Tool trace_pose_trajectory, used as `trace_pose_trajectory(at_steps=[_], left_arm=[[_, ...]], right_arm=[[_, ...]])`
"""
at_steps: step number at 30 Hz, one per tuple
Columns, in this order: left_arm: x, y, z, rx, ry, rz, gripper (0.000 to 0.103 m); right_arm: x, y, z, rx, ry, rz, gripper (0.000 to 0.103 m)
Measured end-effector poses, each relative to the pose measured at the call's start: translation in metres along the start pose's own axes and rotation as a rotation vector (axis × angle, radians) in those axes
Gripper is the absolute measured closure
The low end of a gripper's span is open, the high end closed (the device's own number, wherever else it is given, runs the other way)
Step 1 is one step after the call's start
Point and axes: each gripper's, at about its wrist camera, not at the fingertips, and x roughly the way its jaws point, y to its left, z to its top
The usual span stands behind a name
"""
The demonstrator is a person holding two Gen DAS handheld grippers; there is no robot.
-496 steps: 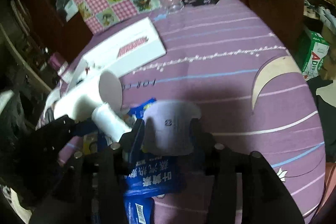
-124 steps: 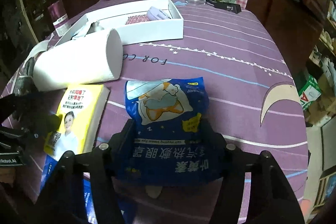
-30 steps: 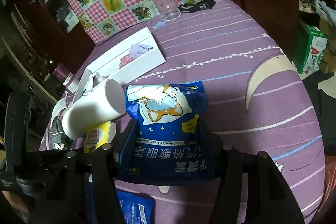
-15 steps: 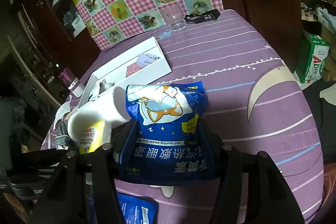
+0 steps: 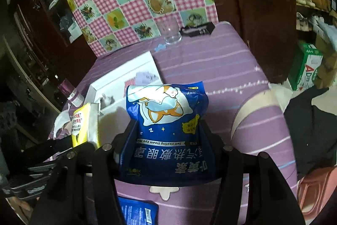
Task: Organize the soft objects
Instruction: 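Carry the yellow packet into the box with the left while the right carries the blue packet over it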
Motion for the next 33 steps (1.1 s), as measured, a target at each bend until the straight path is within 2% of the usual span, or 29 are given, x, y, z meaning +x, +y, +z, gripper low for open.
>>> trace_pose_trajectory(at_steps=[4,8,15,16,18,21,26,29,33], left_arm=[[-0.003,0.008,0.012,0.016,-0.07,0.022,0.053],[0.0,0.026,0.029,-0.027,-0.107,-0.016,0.052],[0.008,0.067,0.06,-0.085,-0.236,0.103,0.052],[0.011,0.073,0.064,-0.085,-0.251,0.139,0.052],[0.015,0.083,0.068,-0.081,-0.27,0.161,0.052],[0.026,0.104,0.067,-0.116,-0.245,0.151,0.052],[0.045,0.136,0.059,-0.2,-0.209,0.195,0.052],[0.053,0.151,0.055,-0.266,-0.196,0.192,0.052],[0.057,0.147,0.049,-0.223,-0.167,0.22,0.052]], right_arm=[[-0.01,0.009,0.023,0.001,-0.033,0.033,0.045],[-0.008,0.024,0.053,-0.004,-0.071,0.058,0.045],[0.044,0.053,0.092,0.041,-0.061,0.112,0.045],[0.052,0.058,0.094,0.044,-0.064,0.126,0.045],[0.068,0.066,0.101,0.048,-0.062,0.17,0.045],[0.091,0.074,0.11,0.061,-0.064,0.2,0.045],[0.127,0.074,0.105,0.055,-0.017,0.257,0.045],[0.146,0.074,0.093,0.015,0.005,0.229,0.045],[0.153,0.073,0.088,0.006,0.007,0.196,0.045]])
